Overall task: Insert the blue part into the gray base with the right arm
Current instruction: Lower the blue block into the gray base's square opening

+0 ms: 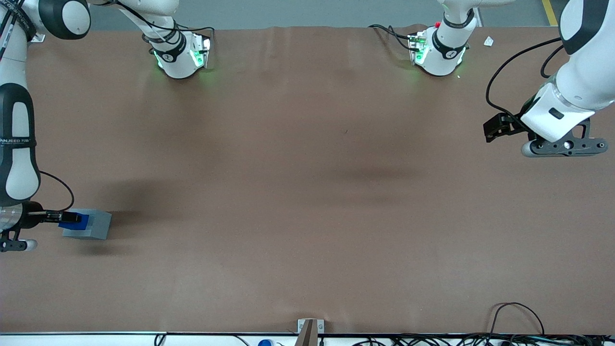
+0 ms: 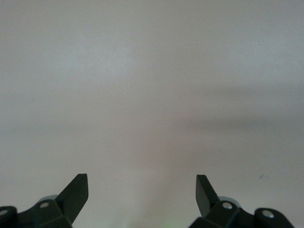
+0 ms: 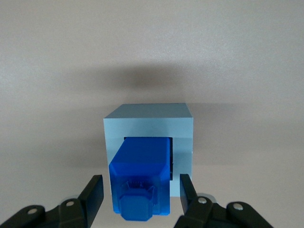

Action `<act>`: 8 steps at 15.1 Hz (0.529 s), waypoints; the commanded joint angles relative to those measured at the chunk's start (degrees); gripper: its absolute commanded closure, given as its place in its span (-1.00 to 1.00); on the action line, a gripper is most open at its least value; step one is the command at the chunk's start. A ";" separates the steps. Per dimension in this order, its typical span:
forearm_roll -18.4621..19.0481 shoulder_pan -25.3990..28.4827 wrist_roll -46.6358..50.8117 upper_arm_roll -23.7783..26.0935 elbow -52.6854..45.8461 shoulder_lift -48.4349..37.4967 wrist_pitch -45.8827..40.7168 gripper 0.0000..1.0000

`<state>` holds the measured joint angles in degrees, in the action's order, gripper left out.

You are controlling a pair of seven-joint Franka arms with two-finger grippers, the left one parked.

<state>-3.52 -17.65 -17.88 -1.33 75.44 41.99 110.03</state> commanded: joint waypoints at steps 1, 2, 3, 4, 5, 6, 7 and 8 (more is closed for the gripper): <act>-1.05 -0.81 -0.93 0.63 -1.17 0.81 -0.08 -0.50; -1.05 -0.72 -0.93 0.63 -1.17 0.90 0.00 -0.55; -1.05 -0.81 -0.93 0.54 -1.17 0.90 0.01 -0.55; -1.05 -0.81 -0.93 0.63 -1.17 0.81 0.01 -0.59; -1.05 -0.81 -0.93 0.63 -1.17 0.81 -0.08 -0.63; -1.05 -0.81 -0.93 0.63 -1.17 0.81 -0.08 -0.69; -1.05 -0.81 -0.93 0.63 -1.08 0.90 -0.08 -0.70; -1.05 -0.81 -0.93 0.63 -1.08 0.81 -0.08 -0.71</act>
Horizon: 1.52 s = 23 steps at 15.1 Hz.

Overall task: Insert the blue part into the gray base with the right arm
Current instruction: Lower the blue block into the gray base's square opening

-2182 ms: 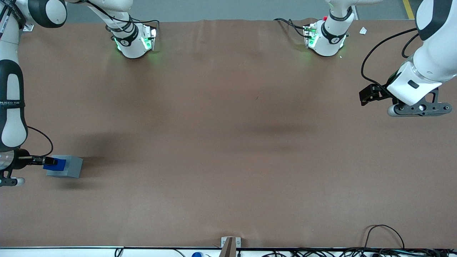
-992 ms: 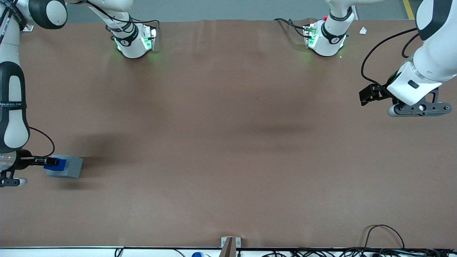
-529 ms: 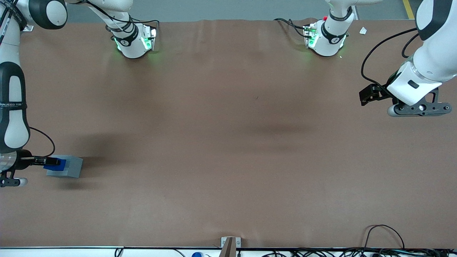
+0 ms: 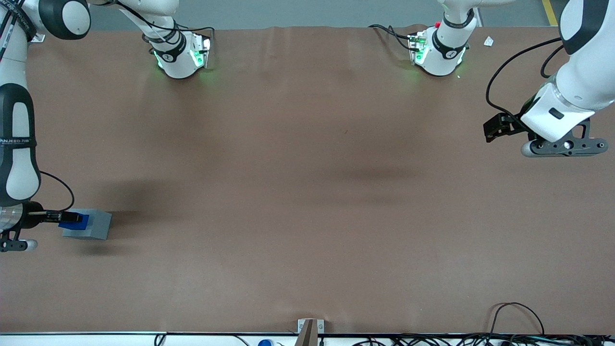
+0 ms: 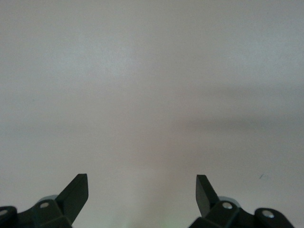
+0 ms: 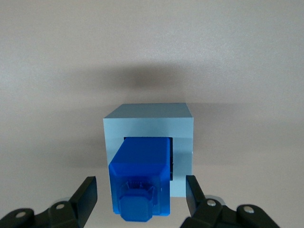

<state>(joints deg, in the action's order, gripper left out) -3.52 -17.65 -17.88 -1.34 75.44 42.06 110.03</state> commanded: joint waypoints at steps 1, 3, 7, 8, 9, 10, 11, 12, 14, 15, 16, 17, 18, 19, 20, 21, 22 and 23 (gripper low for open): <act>-1.05 -0.72 -0.84 0.63 -1.08 0.74 -0.08 -0.72; -0.96 -0.63 -0.66 0.55 -1.08 0.74 -0.08 -0.91; -1.05 -0.72 -1.02 0.63 -1.08 0.66 -0.17 -1.00; -0.96 -0.64 -1.02 0.55 -1.08 0.57 -0.26 -1.00; -0.96 -0.55 -0.93 0.55 -1.08 0.39 -0.35 -1.00; -0.96 -0.55 -0.93 0.55 -1.08 0.31 -0.35 -1.00; -1.05 -0.55 -0.75 0.55 -1.08 0.30 -0.43 -1.00; -1.13 -0.29 -0.75 0.55 -1.08 0.13 -0.35 -1.00; -1.05 0.15 -0.58 0.63 -0.73 -0.39 -0.78 -1.00; -1.05 0.85 -0.49 0.55 -0.29 -0.92 -0.96 -1.00; -0.79 1.12 -0.49 0.55 0.23 -1.88 -0.87 -1.00; -0.43 1.30 -0.49 0.55 0.32 -2.24 -0.87 -1.00; -0.26 1.91 -0.49 0.37 0.33 -2.42 -0.87 -1.00; -0.26 2.26 -0.49 0.20 0.24 -2.51 -0.87 -1.00; -0.17 2.44 -0.49 0.19 0.32 -2.77 -0.87 -1.00; -0.08 2.62 -0.05 0.19 0.41 -3.38 -0.87 -1.00; 0.79 2.97 0.65 0.19 0.33 -3.56 -0.87 -1.00; 2.37 3.14 1.79 0.28 0.33 -3.65 -0.87 -1.00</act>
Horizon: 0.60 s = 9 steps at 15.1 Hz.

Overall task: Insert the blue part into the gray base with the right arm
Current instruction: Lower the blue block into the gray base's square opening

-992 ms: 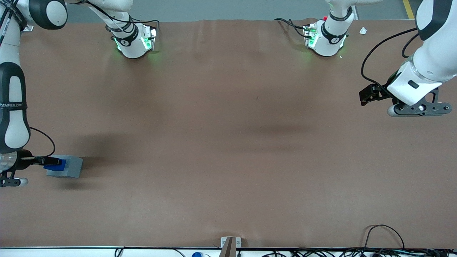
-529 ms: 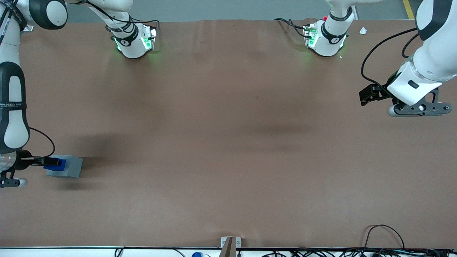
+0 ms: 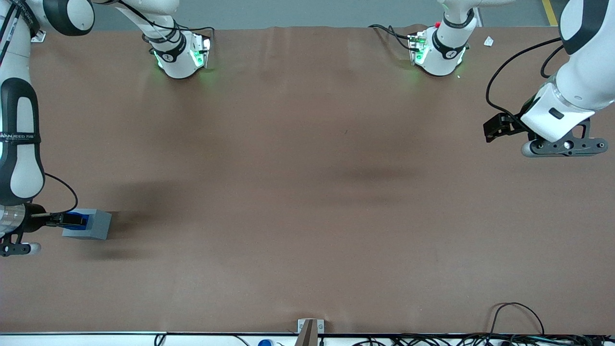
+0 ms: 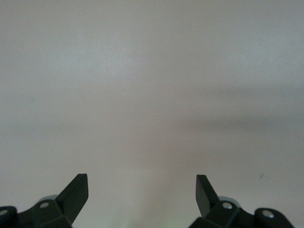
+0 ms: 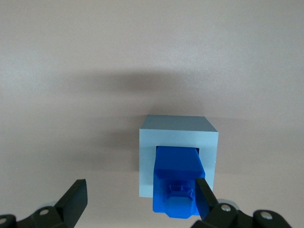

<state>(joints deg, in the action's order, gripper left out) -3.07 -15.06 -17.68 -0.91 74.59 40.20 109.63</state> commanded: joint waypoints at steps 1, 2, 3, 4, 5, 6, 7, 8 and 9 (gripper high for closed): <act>3.06 0.65 2.56 -0.06 1.17 -2.23 -0.47 -1.00; 3.33 1.00 2.74 -0.06 1.26 -2.49 -0.56 -1.00; 3.34 1.17 2.83 -0.06 1.26 -2.58 -0.56 -1.00; 3.34 1.35 3.44 -0.06 1.26 -2.76 -0.65 -1.00; 3.34 1.52 4.93 -0.06 1.35 -3.37 -0.74 -1.00; 3.34 2.14 6.33 -0.14 1.44 -4.25 -1.61 -1.00; 3.34 2.58 7.83 -0.06 1.44 -5.21 -2.40 -1.00; 3.34 2.67 10.28 -0.06 1.61 -5.92 -3.19 -1.00; 3.34 3.10 13.35 0.03 2.40 -7.32 -3.90 -1.00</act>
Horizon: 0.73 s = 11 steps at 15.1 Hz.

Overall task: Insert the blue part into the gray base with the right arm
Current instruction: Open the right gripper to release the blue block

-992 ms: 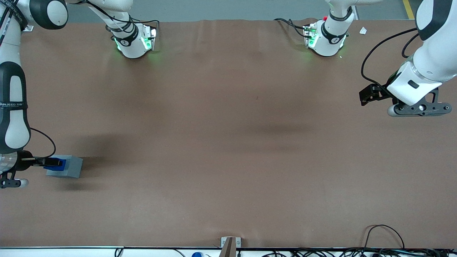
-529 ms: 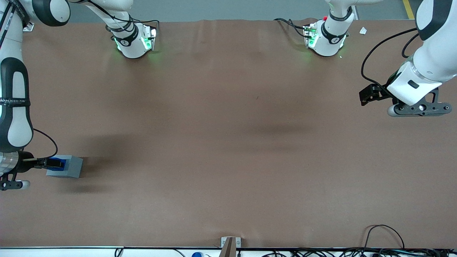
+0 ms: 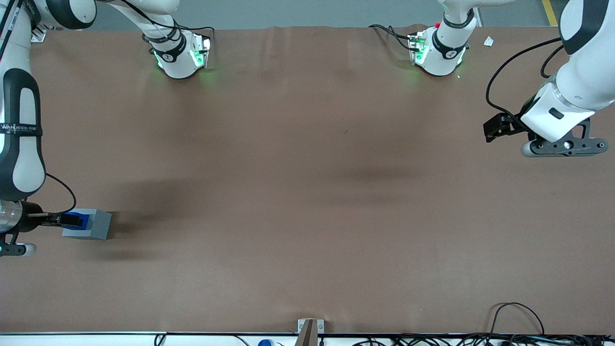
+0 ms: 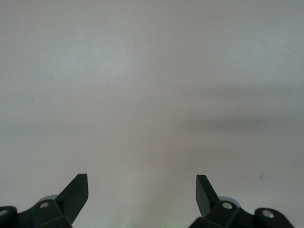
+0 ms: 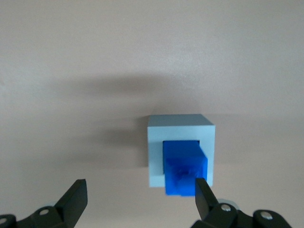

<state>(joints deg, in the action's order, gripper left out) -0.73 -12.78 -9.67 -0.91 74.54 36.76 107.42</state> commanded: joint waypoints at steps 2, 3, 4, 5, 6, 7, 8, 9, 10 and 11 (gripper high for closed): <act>0.99 1.96 8.86 0.03 4.90 -7.74 -1.60 -1.00; 0.90 2.23 9.40 0.12 5.34 -8.89 -1.51 -1.00; 0.73 2.58 9.40 0.12 5.35 -9.68 -1.60 -1.00; 0.73 3.28 9.49 0.12 5.35 -10.74 -1.77 -1.00; 0.73 3.72 9.40 0.21 5.35 -11.70 -1.95 -1.00; 0.73 4.42 9.32 0.21 5.18 -12.50 -2.73 -1.00; 0.73 5.13 9.40 0.21 5.09 -13.29 -3.26 -1.00; 0.73 5.22 9.23 0.21 5.09 -13.64 -3.53 -1.00; 0.81 5.57 9.05 0.21 4.91 -13.73 -3.62 -1.00; 0.82 6.01 9.05 0.21 4.82 -14.08 -3.53 -1.00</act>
<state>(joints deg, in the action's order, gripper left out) -0.70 -7.49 -1.48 -0.75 76.61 25.12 103.49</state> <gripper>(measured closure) 0.000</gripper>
